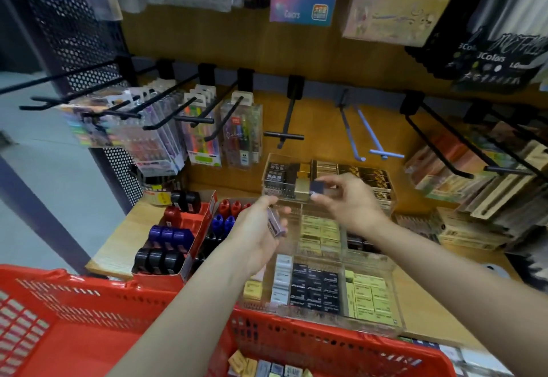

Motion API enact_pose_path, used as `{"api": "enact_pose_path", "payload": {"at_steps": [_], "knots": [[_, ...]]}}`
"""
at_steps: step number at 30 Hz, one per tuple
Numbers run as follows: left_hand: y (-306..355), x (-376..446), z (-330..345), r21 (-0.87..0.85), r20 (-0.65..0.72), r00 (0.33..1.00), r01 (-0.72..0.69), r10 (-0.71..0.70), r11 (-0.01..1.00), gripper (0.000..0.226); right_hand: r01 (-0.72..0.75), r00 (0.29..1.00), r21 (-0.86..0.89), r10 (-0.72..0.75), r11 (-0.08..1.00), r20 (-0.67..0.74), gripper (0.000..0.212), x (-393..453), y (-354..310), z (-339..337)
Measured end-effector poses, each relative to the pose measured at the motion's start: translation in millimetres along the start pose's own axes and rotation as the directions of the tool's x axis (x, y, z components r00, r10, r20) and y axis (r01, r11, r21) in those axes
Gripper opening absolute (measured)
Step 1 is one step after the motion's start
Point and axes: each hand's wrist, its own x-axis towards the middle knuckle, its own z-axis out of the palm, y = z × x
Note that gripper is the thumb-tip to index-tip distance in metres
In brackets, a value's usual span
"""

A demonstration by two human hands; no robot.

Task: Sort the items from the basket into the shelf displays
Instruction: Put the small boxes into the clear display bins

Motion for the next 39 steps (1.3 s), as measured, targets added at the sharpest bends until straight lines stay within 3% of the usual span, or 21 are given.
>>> {"api": "enact_pose_path", "payload": {"at_steps": [2, 4, 8, 11, 15, 17, 19, 21, 22, 24, 26, 28, 29, 31, 34, 36, 38, 39], "knots": [[11, 12, 1, -0.090, 0.000, 1.000, -0.020, 0.020, 0.996, 0.022, 0.025, 0.996, -0.179, -0.040, 0.984, -0.081, 0.039, 26, -2, 1], [17, 24, -1, -0.117, 0.023, 0.998, -0.050, 0.053, 0.992, 0.025, -0.028, 0.994, -0.250, 0.002, 0.968, -0.106, 0.038, 52, -4, 9], [12, 40, -12, -0.043, 0.082, 0.992, -0.091, 0.094, 0.995, 0.029, -0.109, 0.992, -0.424, 0.071, 0.899, -0.107, 0.039, 99, -2, 30], [8, 49, -19, -0.027, 0.063, 0.994, -0.090, 0.092, 0.996, 0.029, -0.120, 0.991, -0.507, 0.073, 0.854, -0.112, 0.038, 123, 8, 47], [8, 52, -20, -0.069, 0.040, 0.996, -0.080, 0.083, 0.994, 0.028, -0.215, 0.966, -0.500, 0.108, 0.839, -0.234, 0.028, 126, 16, 60], [7, 52, -20, -0.093, 0.013, 0.996, -0.091, 0.092, 0.992, 0.027, -0.080, 0.984, -0.476, -0.006, 0.876, -0.178, 0.028, 117, 22, 63], [6, 53, -21, -0.096, -0.026, 0.993, -0.115, 0.113, 0.989, 0.026, 0.120, 0.988, -0.608, -0.154, 0.785, -0.005, 0.038, 107, 24, 60], [5, 53, -22, -0.095, -0.069, 0.989, -0.138, 0.132, 0.986, 0.027, 0.181, 0.983, -0.718, -0.152, 0.672, 0.105, 0.044, 101, 22, 53], [4, 53, -23, -0.090, -0.093, 0.985, -0.151, 0.143, 0.984, 0.028, 0.164, 0.986, -0.719, -0.115, 0.675, 0.118, 0.045, 99, 19, 50], [6, 52, -23, -0.074, -0.128, 0.978, -0.178, 0.168, 0.981, 0.026, 0.151, 0.988, -0.590, -0.102, 0.793, 0.115, 0.043, 91, 11, 42], [9, 49, -22, -0.073, -0.132, 0.972, -0.204, 0.193, 0.976, 0.025, 0.197, 0.980, -0.241, -0.183, 0.950, 0.080, 0.038, 76, 5, 34], [12, 46, -19, -0.089, -0.126, 0.968, -0.228, 0.216, 0.970, 0.025, 0.197, 0.964, 0.162, -0.221, 0.967, 0.146, 0.033, 50, -3, 23], [12, 43, -15, -0.100, -0.112, 0.968, -0.236, 0.225, 0.966, 0.026, 0.175, 0.951, 0.268, -0.233, 0.947, 0.203, 0.039, 36, -4, 19], [8, 40, -2, -0.085, -0.069, 0.968, -0.246, 0.240, 0.966, 0.025, 0.158, 0.941, 0.292, -0.234, 0.943, 0.246, 0.050, 16, -1, 13], [-2, 43, 23, 0.057, 0.016, 0.958, -0.287, 0.287, 0.956, 0.025, 0.184, 0.979, 0.212, -0.199, 0.960, 0.052, 0.037, 6, 9, 4], [-1, 54, 35, 0.363, 0.027, 0.924, -0.364, 0.381, 0.858, 0.035, 0.172, 0.984, 0.105, -0.166, 0.980, -0.066, 0.033, 9, 21, -7], [8, 69, 36, 0.761, 0.068, 0.846, -0.387, 0.529, 0.521, 0.041, 0.137, 0.982, -0.042, -0.141, 0.990, -0.125, 0.035, 14, 37, -21], [13, 76, 35, 0.872, 0.112, 0.817, -0.354, 0.565, 0.339, 0.043, 0.119, 0.982, -0.095, -0.131, 0.988, -0.136, 0.037, 16, 46, -27]]}}
